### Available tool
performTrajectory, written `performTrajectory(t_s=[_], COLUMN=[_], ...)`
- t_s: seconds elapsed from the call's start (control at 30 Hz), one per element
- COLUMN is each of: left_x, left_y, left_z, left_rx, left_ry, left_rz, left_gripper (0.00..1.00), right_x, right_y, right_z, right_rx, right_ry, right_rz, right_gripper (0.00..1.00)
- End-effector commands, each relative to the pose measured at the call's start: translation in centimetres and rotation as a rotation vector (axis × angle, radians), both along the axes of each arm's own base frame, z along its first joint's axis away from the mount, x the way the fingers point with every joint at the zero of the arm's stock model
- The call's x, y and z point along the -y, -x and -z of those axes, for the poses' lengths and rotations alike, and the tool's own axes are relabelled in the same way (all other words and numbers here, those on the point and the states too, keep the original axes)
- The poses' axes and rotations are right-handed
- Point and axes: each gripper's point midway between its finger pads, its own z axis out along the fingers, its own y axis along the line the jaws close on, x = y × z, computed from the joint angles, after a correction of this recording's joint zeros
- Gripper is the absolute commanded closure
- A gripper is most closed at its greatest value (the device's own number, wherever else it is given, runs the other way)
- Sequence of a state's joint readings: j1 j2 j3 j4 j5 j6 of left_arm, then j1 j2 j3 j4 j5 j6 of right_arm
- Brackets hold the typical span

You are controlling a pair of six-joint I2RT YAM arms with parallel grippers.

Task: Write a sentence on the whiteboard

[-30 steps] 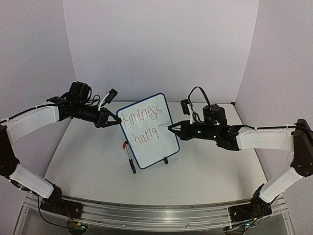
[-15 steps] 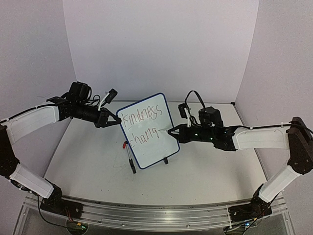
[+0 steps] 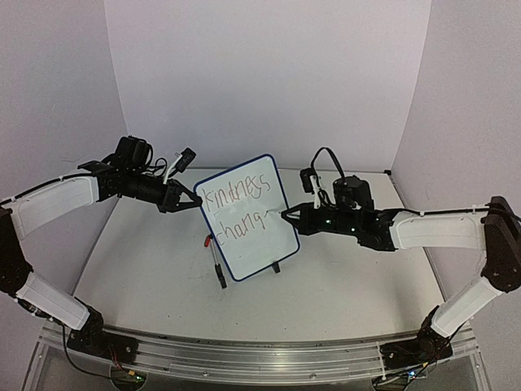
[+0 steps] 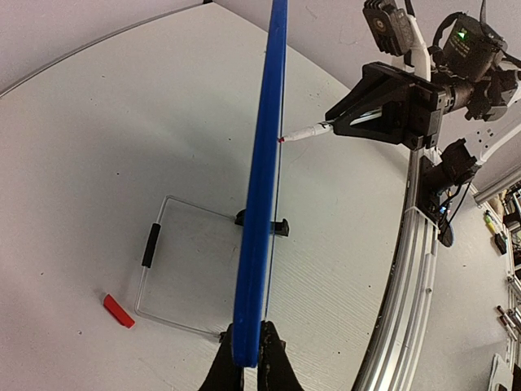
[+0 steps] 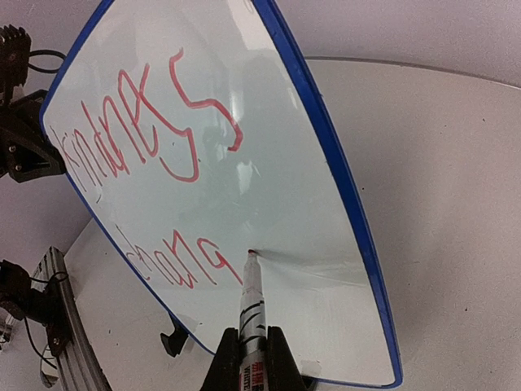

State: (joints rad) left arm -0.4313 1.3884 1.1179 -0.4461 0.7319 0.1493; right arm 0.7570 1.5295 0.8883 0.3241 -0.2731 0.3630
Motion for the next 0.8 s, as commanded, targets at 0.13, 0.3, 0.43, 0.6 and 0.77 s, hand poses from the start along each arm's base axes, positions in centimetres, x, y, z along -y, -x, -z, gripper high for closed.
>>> performTrajectory(t_s=[0.13,0.3,0.43,0.6,0.77], left_x=[-0.4,-0.4,-0.4,-0.4,-0.4], left_y=[-0.1,-0.1,-0.1,-0.1,-0.1], left_z=[1.7,1.7,1.7,1.7,1.7], left_rx=[-0.009,-0.007,-0.007,-0.007,-0.010], left_ry=[-0.072,-0.071,-0.071,-0.072,-0.071], left_rz=[-0.009,-0.008,-0.009,-0.010,-0.008], left_gripper=[1.00,1.00,1.00,1.00,1.00], right_x=[-1.5,-1.8,-1.5,-0.5,0.0], right_y=[-0.7,-0.6,-0.5,0.0,0.3], right_z=[-2.4,-1.7,-1.0,0.1,1.1], right_rx=[0.048,0.028,0.012,-0.011,-0.027], right_ry=[-0.049,-0.040,-0.028,-0.013,0.002], right_rz=[-0.044,-0.058,-0.050,-0.026,-0.011], right_gripper=[1.00,1.00,1.00,1.00,1.00])
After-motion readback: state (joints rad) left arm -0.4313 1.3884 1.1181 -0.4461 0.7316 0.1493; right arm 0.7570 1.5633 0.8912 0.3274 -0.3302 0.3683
